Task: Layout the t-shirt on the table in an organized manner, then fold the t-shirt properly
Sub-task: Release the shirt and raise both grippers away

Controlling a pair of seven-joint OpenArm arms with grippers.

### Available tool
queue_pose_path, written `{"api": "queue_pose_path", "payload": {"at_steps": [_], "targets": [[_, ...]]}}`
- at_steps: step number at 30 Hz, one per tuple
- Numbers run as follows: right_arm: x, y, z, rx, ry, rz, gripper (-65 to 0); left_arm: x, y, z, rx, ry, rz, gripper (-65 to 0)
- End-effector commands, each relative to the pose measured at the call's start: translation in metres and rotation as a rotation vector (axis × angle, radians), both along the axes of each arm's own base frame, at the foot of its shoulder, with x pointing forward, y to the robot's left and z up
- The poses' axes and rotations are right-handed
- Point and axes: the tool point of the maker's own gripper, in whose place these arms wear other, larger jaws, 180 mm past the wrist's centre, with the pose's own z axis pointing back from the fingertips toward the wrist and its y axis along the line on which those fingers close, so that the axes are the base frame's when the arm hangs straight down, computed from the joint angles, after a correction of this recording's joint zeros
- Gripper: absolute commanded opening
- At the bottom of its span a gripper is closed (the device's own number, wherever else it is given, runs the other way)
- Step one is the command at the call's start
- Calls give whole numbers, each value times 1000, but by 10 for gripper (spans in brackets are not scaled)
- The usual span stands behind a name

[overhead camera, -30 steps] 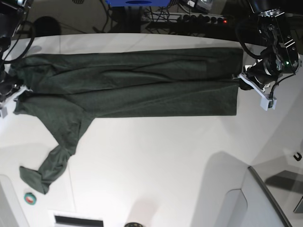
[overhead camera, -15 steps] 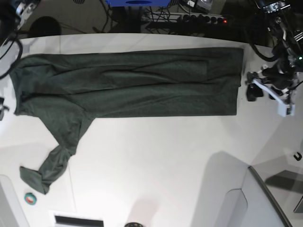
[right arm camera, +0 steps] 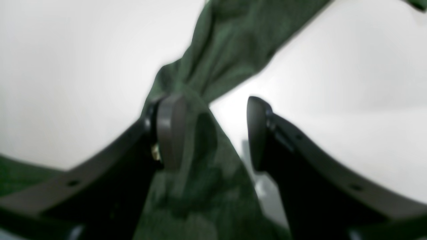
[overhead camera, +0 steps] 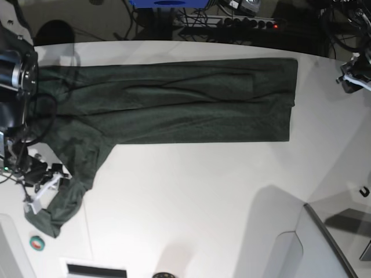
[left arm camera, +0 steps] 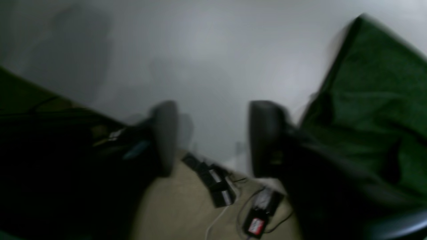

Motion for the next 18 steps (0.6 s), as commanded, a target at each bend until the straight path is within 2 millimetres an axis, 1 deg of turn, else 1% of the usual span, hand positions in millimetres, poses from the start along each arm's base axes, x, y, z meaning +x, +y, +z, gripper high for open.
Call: {"api": "queue_pose_path", "payload": {"at_steps": [1, 2, 5, 7, 8, 11, 13, 15, 18], "targets": [[18, -12, 16, -1, -57, -26, -365, 3, 7, 11, 33, -17, -28, -555], [17, -17, 10, -5, -45, -47, -365, 0, 9, 12, 43, -7, -43, -650], [13, -21, -5, -48, -23, -77, -365, -9, 14, 12, 52, 3, -47, -650], [11, -21, -9, -72, -18, -69, -365, -19, 16, 5, 37, 24, -47, -650], [10, -20, -10, -76, -13, -63, -365, -22, 15, 2, 30, 33, -57, -650], [-4, -18, -23, -77, 17, -58, -365, -27, 12, -9, 0, 55, -76, -650], [-7, -16, -27, -75, 24, -55, -365, -31, 12, -16, -20, 68, -64, -650], [-13, -16, -32, -76, 38, -56, -365, -33, 12, -19, -29, 72, -59, -650], [-16, -16, -34, -76, 42, -55, -371, -31, 13, -17, -20, 68, -65, -650]]}}
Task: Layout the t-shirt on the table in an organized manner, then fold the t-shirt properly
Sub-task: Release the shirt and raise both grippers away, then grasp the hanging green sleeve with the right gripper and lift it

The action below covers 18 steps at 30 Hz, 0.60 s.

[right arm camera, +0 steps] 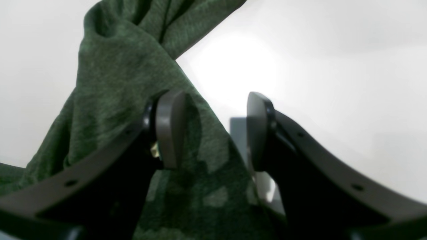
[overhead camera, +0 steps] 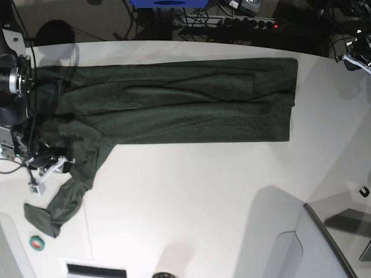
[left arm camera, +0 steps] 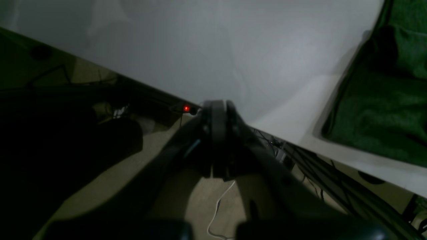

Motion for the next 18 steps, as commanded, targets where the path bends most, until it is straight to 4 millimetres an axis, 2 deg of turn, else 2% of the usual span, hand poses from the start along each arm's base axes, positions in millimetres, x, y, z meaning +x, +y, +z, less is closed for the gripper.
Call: {"api": "queue_pose_path", "payload": {"at_steps": [1, 2, 3, 6, 7, 11, 13, 15, 18], "targets": [[8, -9, 9, -16, -19, -8, -372, 7, 9, 14, 38, -30, -13, -650], [6, -9, 7, -17, -16, -7, -378, 7, 9, 13, 35, -30, -12, -650], [6, -8, 7, -17, -13, -6, -416, 7, 9, 13, 35, -30, -12, -650], [5, -8, 7, -17, -11, -6, -632, 7, 8, 12, 32, -26, -13, -650], [6, -8, 7, -17, -11, -6, -650, 7, 8, 12, 32, -26, -13, -650], [8, -8, 10, -15, -22, -4, -645, 6, 8, 11, 31, -22, -15, -650], [17, -8, 20, -24, -55, 5, -645, 6, 8, 11, 31, -22, -15, -650], [15, -8, 23, -38, -41, 24, -645, 6, 8, 11, 30, -21, -14, -650], [19, -6, 38, -80, -67, 67, -645, 6, 8, 11, 30, -23, -14, -650]]}}
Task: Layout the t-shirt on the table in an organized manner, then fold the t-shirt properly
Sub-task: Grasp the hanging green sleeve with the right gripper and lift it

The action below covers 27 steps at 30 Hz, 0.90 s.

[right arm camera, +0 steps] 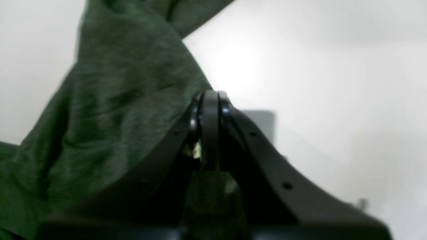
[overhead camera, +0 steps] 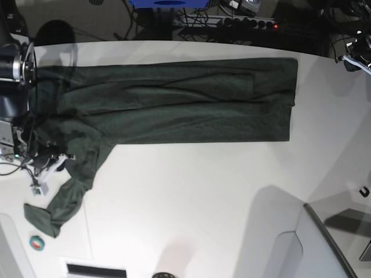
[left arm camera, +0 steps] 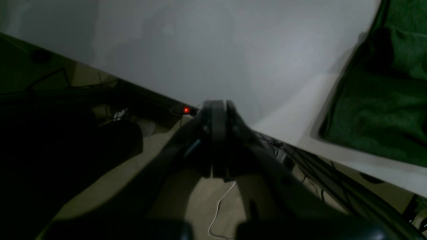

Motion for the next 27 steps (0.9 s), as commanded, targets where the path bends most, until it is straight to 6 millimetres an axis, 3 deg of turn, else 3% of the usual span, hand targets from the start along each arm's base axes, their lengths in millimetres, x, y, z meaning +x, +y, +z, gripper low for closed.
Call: {"api": "queue_pose_path", "payload": {"at_steps": [1, 11, 16, 18, 24, 27], "targets": [[20, -11, 25, -20, -72, -10, -644, 6, 9, 11, 32, -24, -11, -650], [19, -9, 30, -37, -81, 9, -644, 8, 9, 12, 32, -29, -11, -650], [5, -7, 30, -59, -88, 33, -644, 8, 9, 12, 32, -29, -11, -650], [-4, -15, 43, -75, -106, 15, -644, 8, 9, 12, 33, -28, -11, -650], [-33, -14, 74, -112, -149, -4, -644, 15, 1, 8, 22, -20, -45, -650], [-48, -1, 86, -124, -173, 9, -644, 24, -12, 1, 10, 4, -108, -650]]}}
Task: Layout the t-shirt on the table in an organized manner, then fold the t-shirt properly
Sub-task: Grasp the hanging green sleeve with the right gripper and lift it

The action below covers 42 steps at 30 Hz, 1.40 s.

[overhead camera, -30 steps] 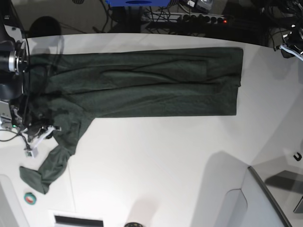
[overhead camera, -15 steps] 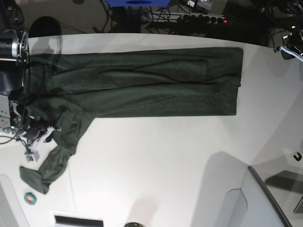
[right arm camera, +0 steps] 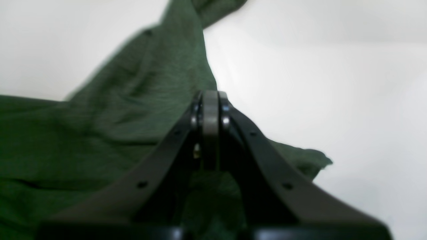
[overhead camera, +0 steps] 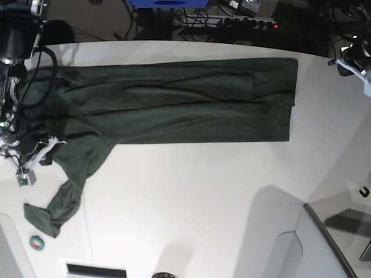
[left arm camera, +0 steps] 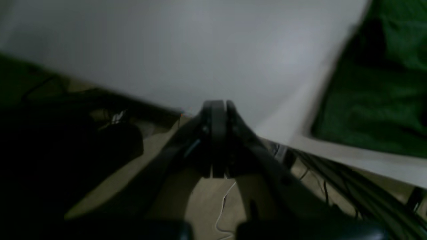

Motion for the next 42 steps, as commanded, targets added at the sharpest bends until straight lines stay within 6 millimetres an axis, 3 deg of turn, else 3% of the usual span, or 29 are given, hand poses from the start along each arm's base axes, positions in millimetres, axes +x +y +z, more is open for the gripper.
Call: {"api": "queue_pose_path", "payload": {"at_steps": [1, 6, 9, 11, 16, 19, 22, 30, 40, 42], "targets": [[3, -6, 17, -15, -47, -7, -644, 5, 7, 7, 23, -15, -11, -650], [-27, 0, 16, -20, -4, -26, -644, 13, 5, 0, -10, -24, 6, -650], [-26, 1, 14, -18, 1, -23, -641, 13, 5, -1, -13, -22, 6, -650], [-13, 0, 14, -1, -3, -32, -614, 19, 5, 1, -12, -35, 6, -650], [46, -16, 0, 88, 15, -86, -404, 22, 5, 3, -12, -45, 6, -650], [72, -28, -15, 167, 6, -145, -353, 20, 5, 2, -12, -40, 7, -650], [77, -33, -37, 229, 52, -188, -350, 10, 9, 1, -2, -15, 7, -650], [61, 6, -81, 189, 139, -67, -354, 9, 11, 2, 2, -12, 6, -650], [59, 13, -84, 198, 139, -61, -359, 9, 11, 2, 2, -12, 6, -650], [61, 13, -82, 196, 134, -58, -398, 9, 11, 2, 2, -12, 6, -650]]}}
